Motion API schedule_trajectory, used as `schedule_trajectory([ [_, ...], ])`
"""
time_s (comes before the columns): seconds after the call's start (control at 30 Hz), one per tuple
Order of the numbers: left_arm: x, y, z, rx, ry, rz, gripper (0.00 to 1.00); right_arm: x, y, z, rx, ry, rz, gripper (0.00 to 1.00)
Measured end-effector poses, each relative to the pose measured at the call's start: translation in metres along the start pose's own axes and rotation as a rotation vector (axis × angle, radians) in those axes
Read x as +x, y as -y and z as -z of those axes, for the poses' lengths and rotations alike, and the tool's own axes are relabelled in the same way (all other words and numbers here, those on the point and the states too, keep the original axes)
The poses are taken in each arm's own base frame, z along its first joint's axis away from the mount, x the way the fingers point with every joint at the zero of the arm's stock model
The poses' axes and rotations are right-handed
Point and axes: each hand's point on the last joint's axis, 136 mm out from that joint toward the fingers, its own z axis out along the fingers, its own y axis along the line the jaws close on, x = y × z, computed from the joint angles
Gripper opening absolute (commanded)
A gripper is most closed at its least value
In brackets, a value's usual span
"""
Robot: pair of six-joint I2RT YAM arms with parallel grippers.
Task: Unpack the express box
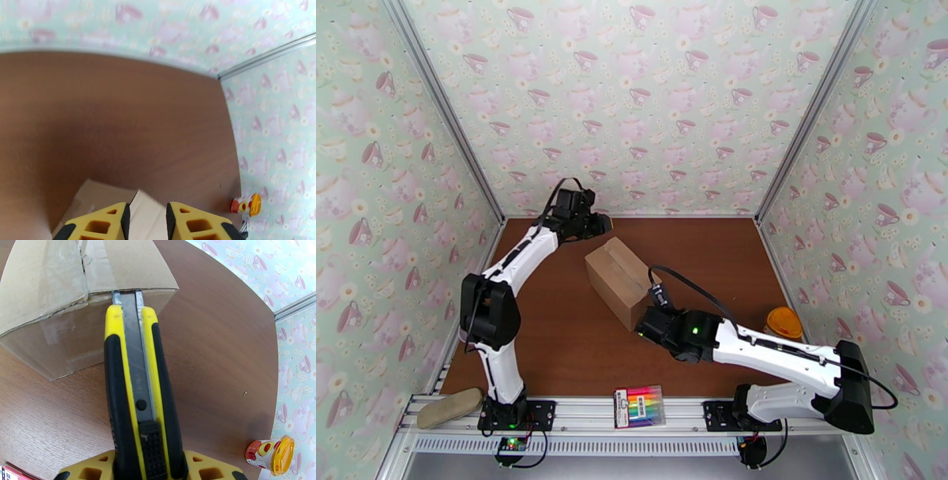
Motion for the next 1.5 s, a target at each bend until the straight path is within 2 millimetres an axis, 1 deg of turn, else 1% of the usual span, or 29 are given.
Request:
schedule_trajectory([
  [0.1, -0.006, -0.010, 0.018, -0.036, 0.025, 0.015, 0.34, -0.001, -0.001, 0.000, -0.002, 0.002, -0.002, 0.00],
  [0.13, -0.004, -0.014, 0.026, -0.051, 0.031, 0.020, 0.34, -0.001, -0.001, -0.001, -0.001, 0.002, -0.002, 0.00],
  [0.2, 0.007, -0.018, 0.043, -0.072, 0.033, 0.034, 0.34, 0.000, -0.002, -0.002, 0.001, -0.002, 0.001, 0.00],
  [0.23, 0.017, -0.019, 0.053, -0.081, 0.027, 0.041, 0.34, 0.000, -0.002, -0.002, 0.002, -0.003, 0.002, 0.00],
  [0.3, 0.042, -0.014, 0.072, -0.081, 0.016, 0.048, 0.34, -0.001, -0.004, -0.003, 0.001, -0.001, 0.000, 0.00],
  [0.37, 0.071, -0.005, 0.090, -0.076, 0.000, 0.049, 0.34, -0.002, -0.005, -0.003, -0.002, 0.002, -0.003, 0.00],
  [0.43, 0.100, 0.004, 0.104, -0.069, -0.018, 0.044, 0.33, -0.002, -0.005, -0.003, -0.003, 0.003, -0.004, 0.00],
  [0.57, 0.151, 0.016, 0.120, -0.064, -0.070, 0.031, 0.33, -0.003, -0.005, -0.003, -0.004, 0.004, -0.005, 0.00],
  [0.63, 0.173, 0.015, 0.124, -0.066, -0.092, 0.040, 0.33, -0.003, -0.005, -0.003, -0.004, 0.004, -0.007, 0.00],
  [0.73, 0.203, 0.010, 0.124, -0.079, -0.145, 0.060, 0.33, -0.003, -0.006, -0.003, -0.006, 0.006, -0.010, 0.00],
  [0.8, 0.216, 0.010, 0.122, -0.084, -0.172, 0.071, 0.32, -0.003, -0.006, -0.003, -0.006, 0.006, -0.010, 0.00],
  [0.97, 0.238, 0.021, 0.109, -0.049, -0.205, 0.098, 0.31, -0.003, -0.007, -0.005, -0.004, 0.004, -0.008, 0.00],
  [1.13, 0.259, 0.030, 0.086, -0.018, -0.239, 0.129, 0.30, -0.005, -0.008, -0.004, -0.008, 0.005, -0.010, 0.00],
  [1.23, 0.265, 0.035, 0.076, -0.004, -0.246, 0.148, 0.29, -0.007, -0.010, -0.004, -0.013, 0.006, -0.012, 0.00],
  [1.4, 0.261, 0.047, 0.066, 0.035, -0.222, 0.172, 0.29, -0.007, -0.010, -0.004, -0.013, 0.004, -0.009, 0.00],
  [1.5, 0.259, 0.050, 0.060, 0.048, -0.212, 0.187, 0.29, -0.007, -0.011, -0.004, -0.013, 0.005, -0.008, 0.00],
])
